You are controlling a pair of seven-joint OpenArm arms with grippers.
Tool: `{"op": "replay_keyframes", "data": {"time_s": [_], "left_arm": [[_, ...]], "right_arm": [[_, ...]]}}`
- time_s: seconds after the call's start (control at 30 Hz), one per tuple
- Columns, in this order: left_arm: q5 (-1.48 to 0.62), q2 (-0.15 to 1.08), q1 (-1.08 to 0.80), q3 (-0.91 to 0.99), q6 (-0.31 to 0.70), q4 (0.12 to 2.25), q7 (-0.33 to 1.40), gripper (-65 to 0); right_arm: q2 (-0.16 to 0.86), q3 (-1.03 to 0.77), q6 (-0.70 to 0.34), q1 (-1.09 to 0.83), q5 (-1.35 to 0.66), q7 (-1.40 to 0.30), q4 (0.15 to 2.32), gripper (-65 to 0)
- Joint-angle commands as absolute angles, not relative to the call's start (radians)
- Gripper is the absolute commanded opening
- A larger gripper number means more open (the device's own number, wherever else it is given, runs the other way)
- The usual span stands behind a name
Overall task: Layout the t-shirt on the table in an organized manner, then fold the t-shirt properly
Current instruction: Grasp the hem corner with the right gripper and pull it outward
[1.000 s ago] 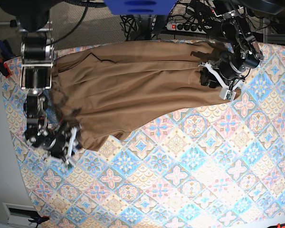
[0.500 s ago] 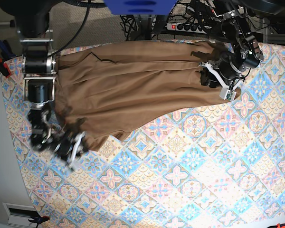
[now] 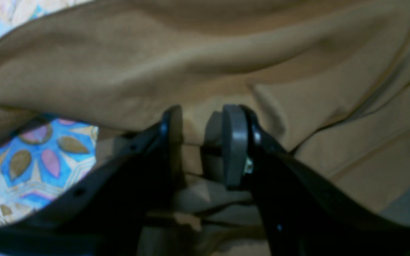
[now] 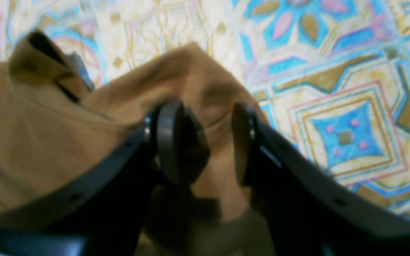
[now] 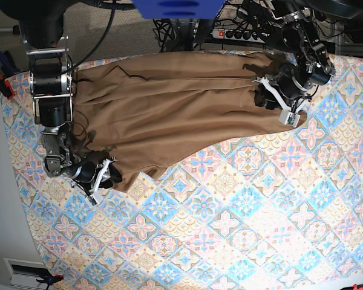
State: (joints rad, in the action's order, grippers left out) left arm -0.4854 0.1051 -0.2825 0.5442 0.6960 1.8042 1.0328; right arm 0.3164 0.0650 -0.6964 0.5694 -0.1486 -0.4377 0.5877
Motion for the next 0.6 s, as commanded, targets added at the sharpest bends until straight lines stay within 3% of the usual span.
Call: {"op": "replay_keyframes", "data": {"time_s": [0.0, 0.2, 0.27, 0.37, 0.57], "left_arm": [[-0.499, 0.111, -0.278, 0.547, 0.698, 1.822, 1.017, -46.2], [-0.499, 0.111, -0.278, 0.547, 0.698, 1.822, 1.017, -46.2], [-0.499, 0.111, -0.278, 0.547, 0.698, 1.822, 1.017, -46.2], [-0.499, 0.111, -0.278, 0.547, 0.698, 1.822, 1.017, -46.2], [-0.499, 0.111, -0.278, 0.547, 0.698, 1.822, 1.017, -46.2]], "right_arm": [[0.321, 0.067, -0.698, 0.587, -0.13, -0.458, 0.585, -43.1], [0.321, 0.07, -0.698, 0.587, -0.128, -0.446, 0.587, -44.0], [0.321, 0.07, -0.698, 0.587, -0.096, -0.446, 0.588, -49.9], [0.305, 0.065, -0.698, 0.585, 0.027, -0.443, 0.593, -64.7], [0.257, 0.056, -0.644, 0.579, 0.266, -0.389, 0.602, -65.0]]}}
